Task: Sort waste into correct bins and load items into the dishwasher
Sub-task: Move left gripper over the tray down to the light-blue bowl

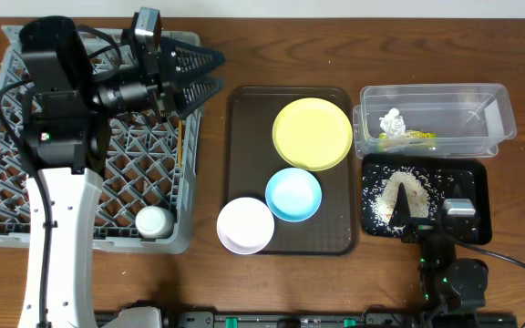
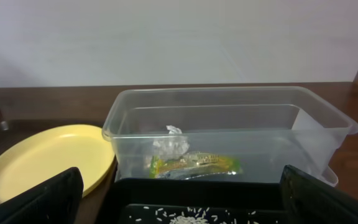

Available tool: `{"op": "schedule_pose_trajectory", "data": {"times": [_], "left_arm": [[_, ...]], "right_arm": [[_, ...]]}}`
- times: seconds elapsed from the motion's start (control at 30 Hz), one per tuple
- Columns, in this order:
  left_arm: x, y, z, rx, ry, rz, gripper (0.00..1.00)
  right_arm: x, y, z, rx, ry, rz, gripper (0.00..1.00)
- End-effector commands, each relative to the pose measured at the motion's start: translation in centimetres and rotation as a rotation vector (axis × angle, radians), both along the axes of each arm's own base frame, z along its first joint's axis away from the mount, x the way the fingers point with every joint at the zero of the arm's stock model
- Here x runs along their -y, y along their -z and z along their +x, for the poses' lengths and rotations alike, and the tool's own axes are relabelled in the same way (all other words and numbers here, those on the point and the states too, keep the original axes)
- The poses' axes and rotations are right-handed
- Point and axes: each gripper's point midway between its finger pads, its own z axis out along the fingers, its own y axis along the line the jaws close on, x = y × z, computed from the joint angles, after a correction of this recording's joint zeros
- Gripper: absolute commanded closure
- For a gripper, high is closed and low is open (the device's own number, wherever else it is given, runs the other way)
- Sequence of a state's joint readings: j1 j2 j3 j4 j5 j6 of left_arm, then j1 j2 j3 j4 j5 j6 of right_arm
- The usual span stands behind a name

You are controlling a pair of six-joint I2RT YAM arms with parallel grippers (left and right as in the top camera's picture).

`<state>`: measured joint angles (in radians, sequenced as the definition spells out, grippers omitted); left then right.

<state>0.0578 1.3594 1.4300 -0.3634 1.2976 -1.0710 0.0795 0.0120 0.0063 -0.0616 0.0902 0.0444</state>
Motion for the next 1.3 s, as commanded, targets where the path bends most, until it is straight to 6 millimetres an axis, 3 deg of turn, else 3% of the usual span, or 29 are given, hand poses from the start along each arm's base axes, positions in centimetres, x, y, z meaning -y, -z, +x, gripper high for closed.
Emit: {"op": "schedule_pose_trajectory", "data": {"times": [0.0, 0.2, 0.3, 0.43, 0.6, 0.77, 0.87, 1.0, 1.27], "left_arm": [[-1.3, 2.3, 2.5, 0.040, -0.182, 0.150, 0.36], [-3.6, 10.5, 2.9, 0.022, -0.338, 0.657, 0.36], [-2.0, 12.2, 2.4, 0.149, -0.259, 0.873, 0.42], [1.5, 14.4, 0.8, 0.254, -0.117, 1.073, 0.45], [3.5, 19.8, -1.0, 0.237, 0.037, 1.353, 0.54], [7.0, 25.9, -2.7, 0.142, 0.252, 1.361, 0.54], [7.2, 29.1, -3.3, 0.068, 0.330, 1.401, 0.54], [7.0, 31.7, -4.2, -0.003, 0.417, 1.421, 0.54], [7.3, 34.7, -5.3, 0.008, 0.534, 1.379, 0.53]], "right_arm": [[0.3, 0.0, 0.0, 0.002, 0.014, 0.010, 0.01], [0.3, 0.0, 0.0, 0.002, 0.014, 0.010, 0.01], [0.3, 0.0, 0.0, 0.002, 0.014, 0.010, 0.01], [0.3, 0.0, 0.0, 0.002, 0.014, 0.010, 0.01], [0.3, 0.0, 0.0, 0.002, 0.014, 0.010, 0.01], [0.3, 0.0, 0.0, 0.002, 0.014, 0.010, 0.01], [0.3, 0.0, 0.0, 0.002, 0.014, 0.010, 0.01], [0.3, 0.0, 0.0, 0.002, 0.014, 0.010, 0.01], [0.3, 0.0, 0.0, 0.002, 0.014, 0.010, 0.01]]}}
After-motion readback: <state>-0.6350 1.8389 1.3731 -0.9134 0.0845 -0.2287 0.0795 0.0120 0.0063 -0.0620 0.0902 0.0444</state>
